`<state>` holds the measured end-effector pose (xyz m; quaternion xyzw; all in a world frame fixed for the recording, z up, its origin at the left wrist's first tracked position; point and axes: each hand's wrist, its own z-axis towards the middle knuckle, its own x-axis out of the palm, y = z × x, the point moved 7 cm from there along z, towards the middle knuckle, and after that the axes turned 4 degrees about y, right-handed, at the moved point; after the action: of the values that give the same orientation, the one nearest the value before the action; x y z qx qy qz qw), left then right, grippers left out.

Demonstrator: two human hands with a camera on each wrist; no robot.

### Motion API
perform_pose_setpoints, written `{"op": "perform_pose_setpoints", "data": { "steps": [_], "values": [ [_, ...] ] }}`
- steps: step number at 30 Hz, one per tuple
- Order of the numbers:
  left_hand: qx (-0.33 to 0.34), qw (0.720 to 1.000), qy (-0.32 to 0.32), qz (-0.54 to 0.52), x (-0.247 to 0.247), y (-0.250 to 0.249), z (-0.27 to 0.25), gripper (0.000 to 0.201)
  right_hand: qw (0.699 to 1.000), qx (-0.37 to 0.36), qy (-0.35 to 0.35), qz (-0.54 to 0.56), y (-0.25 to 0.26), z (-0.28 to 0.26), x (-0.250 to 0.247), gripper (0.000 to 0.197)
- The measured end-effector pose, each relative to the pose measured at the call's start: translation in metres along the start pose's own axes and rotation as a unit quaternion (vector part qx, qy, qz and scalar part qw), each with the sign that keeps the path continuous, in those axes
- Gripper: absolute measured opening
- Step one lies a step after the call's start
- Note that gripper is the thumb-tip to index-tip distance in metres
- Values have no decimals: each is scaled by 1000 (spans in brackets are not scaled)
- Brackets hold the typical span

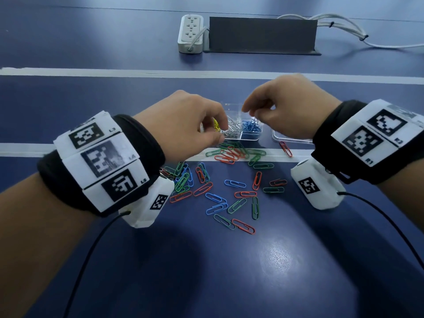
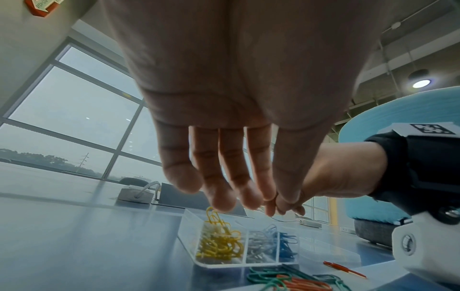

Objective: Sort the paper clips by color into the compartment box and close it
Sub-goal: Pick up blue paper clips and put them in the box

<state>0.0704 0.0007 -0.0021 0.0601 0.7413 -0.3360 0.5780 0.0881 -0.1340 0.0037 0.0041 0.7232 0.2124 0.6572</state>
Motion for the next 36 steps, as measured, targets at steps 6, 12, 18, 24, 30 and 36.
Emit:
{"op": "perform_pose_setpoints", "data": {
  "steps": [6, 12, 18, 24, 30, 36],
  "values": [
    [-40, 999, 25, 19, -5, 23, -9, 10, 999, -14, 21, -31, 4, -3, 12, 28],
    [-93, 989, 90, 70, 1, 50, -27, 9, 997, -63, 34, -31, 39, -16, 15, 24],
    [-80, 983, 121, 113, 5, 42, -32, 15, 970, -102, 202, -88, 70, -39, 55, 8],
    [-71, 975, 161, 135, 6, 50, -34, 26, 969, -99, 217, -59, 74, -42, 55, 15],
    [-46, 979, 144, 140, 7, 53, -38, 16, 986, -85, 136, -48, 81, -29, 42, 24],
    [-20, 985, 119, 122, 5, 52, -38, 10, 983, -106, 131, -76, 95, -15, 52, 29]
  ]
}}
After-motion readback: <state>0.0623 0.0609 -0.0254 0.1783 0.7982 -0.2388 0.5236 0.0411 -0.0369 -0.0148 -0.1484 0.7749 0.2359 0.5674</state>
